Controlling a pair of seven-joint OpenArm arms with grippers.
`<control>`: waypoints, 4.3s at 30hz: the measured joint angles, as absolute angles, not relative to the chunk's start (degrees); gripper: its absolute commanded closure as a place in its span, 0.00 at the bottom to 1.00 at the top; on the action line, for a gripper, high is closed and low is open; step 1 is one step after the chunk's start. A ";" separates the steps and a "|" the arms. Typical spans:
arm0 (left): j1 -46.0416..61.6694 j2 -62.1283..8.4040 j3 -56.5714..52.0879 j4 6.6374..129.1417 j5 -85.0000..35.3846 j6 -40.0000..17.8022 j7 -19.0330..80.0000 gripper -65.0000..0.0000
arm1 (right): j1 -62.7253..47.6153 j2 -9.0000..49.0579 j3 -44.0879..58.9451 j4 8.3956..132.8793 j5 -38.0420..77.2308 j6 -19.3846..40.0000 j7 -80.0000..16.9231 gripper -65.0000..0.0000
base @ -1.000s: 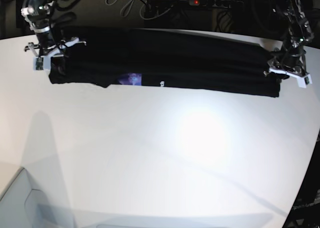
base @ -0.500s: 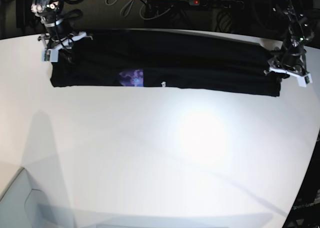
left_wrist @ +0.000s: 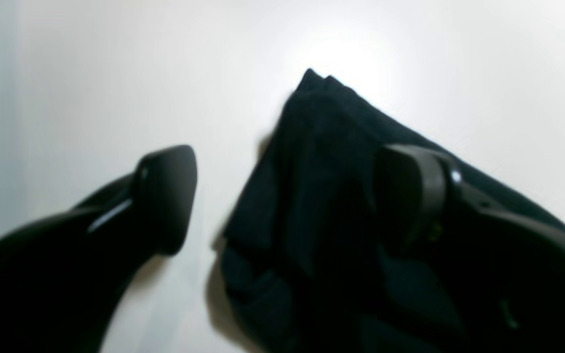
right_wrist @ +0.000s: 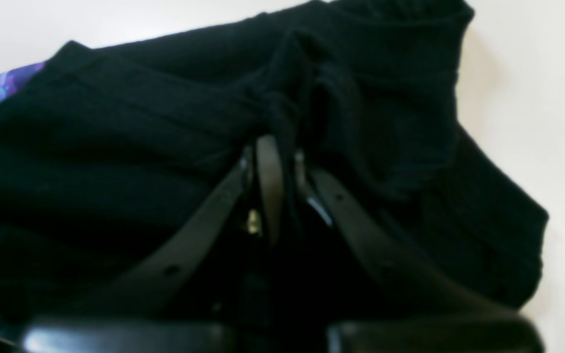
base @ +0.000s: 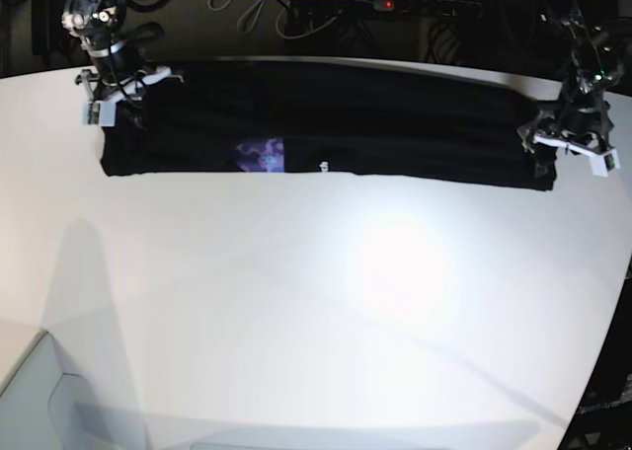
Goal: Layout the t-shirt on the table in an organized manner, then fold the t-shirt properly
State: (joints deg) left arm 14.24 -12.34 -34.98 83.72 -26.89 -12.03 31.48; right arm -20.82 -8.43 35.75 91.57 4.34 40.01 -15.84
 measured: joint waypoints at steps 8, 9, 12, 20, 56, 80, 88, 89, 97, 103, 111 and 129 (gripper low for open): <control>13.56 -11.25 -34.87 80.40 -27.11 -12.23 29.56 0.38 | -20.75 -8.43 35.66 91.57 4.32 40.01 -15.86 1.00; 13.10 -11.42 -34.89 79.70 -27.07 -12.21 29.54 0.46 | -20.49 -8.43 35.66 91.55 4.32 40.01 -15.90 1.00; 12.16 -11.57 -35.00 77.71 -27.29 -12.25 28.62 0.68 | -19.90 -8.43 35.64 91.53 4.27 40.01 -16.47 1.00; 12.21 -11.60 -35.11 77.21 -28.14 -12.49 28.34 0.99 | -19.16 -8.43 35.57 91.48 2.94 40.03 -16.69 1.00; 24.77 0.32 -8.12 113.36 -26.22 -11.55 38.92 1.00 | -18.31 -8.43 26.94 91.44 0.19 39.70 -16.69 1.00; 19.20 -0.19 1.23 104.66 -26.22 -10.98 39.59 0.89 | -18.31 -8.43 26.92 91.44 0.19 39.68 -16.69 1.00; 19.49 -0.16 1.23 105.16 -26.46 -11.42 39.64 0.32 | -18.31 -8.43 26.92 91.46 0.19 39.68 -16.69 1.00; 19.49 -0.16 1.23 105.36 -26.61 -11.42 39.64 0.32 | -18.31 -8.43 26.92 91.55 0.14 39.70 -16.69 1.00; 19.53 -1.89 -2.33 113.80 -27.75 -12.23 39.22 0.36 | -17.54 -8.43 27.09 91.61 -0.08 39.81 -17.37 1.00; 19.40 -6.13 -15.18 107.55 -35.31 -11.97 38.94 0.76 | -17.45 -8.40 27.20 91.61 -0.23 39.81 -17.37 0.92; 18.57 -10.33 -17.39 94.43 -40.51 -11.92 38.81 0.80 | -17.85 -8.58 27.27 93.65 -0.51 39.79 -18.15 0.46; 11.90 -10.31 -17.26 83.99 -40.97 -12.01 38.63 0.80 | -12.25 -9.23 35.62 97.12 -0.93 39.81 -28.05 0.42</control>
State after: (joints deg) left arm 11.90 -10.31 -17.26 83.99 -40.97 -12.01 38.63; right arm -12.25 -9.23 35.62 97.12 -0.93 39.81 -28.05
